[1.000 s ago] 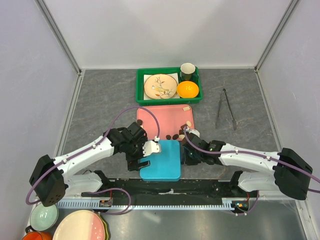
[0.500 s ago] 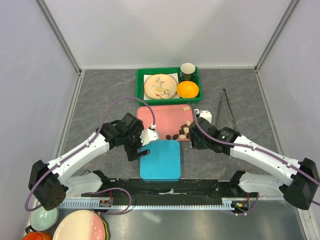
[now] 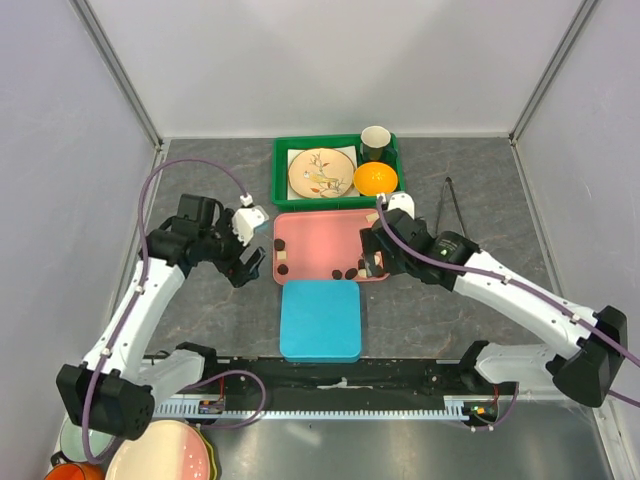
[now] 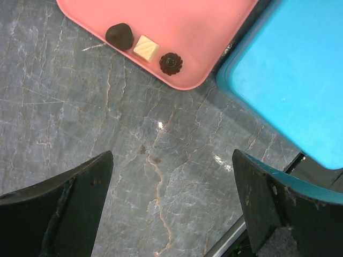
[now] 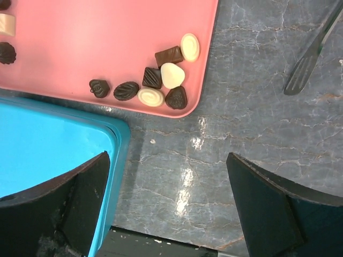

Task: Pack the chocolate
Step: Reset both arms

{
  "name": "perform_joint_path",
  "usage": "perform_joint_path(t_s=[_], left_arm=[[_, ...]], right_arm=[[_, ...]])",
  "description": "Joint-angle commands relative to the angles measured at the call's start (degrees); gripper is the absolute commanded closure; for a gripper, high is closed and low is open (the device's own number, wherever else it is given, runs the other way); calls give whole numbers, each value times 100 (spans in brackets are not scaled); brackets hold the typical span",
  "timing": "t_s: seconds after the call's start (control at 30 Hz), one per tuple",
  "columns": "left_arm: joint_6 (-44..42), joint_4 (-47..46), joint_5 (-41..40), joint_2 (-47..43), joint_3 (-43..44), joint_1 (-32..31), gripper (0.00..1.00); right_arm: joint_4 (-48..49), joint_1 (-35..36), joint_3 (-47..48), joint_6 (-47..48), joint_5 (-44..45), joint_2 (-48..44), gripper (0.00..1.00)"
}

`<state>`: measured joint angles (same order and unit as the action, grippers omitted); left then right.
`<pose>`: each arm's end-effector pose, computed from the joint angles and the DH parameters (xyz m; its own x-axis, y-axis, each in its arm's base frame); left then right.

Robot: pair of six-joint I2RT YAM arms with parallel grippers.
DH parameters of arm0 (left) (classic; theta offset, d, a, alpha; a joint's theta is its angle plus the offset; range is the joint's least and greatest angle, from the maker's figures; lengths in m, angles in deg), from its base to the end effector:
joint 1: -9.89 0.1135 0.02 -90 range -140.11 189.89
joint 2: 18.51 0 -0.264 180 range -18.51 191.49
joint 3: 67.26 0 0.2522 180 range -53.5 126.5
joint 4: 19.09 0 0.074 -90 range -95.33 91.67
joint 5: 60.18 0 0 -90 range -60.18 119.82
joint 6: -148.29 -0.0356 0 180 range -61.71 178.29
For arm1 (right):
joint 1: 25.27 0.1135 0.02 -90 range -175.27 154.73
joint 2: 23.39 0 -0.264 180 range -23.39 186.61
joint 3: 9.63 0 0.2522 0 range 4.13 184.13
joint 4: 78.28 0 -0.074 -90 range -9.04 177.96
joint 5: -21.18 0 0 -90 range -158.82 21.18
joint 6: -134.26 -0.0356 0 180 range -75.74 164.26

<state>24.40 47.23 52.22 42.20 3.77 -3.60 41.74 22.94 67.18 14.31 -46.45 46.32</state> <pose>0.1901 -0.0596 0.3003 -0.4334 0.6341 -0.6403 0.8006 0.5972 0.0496 0.1722 0.1723 0.3070 -0.7282 -0.1220 -0.6744 -0.1995 0.9791 0.0383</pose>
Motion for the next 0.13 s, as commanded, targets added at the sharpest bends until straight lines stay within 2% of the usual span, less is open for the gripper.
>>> perform_joint_path(t_s=[0.0, 0.1], left_arm=[[31, -17, 467, -33, 117, 285, 1], [84, -70, 494, 20, 117, 348, 1]], right_arm=[[77, -4, 296, 236, 136, -45, 2], [113, -13, 313, 236, 162, -11, 2]])
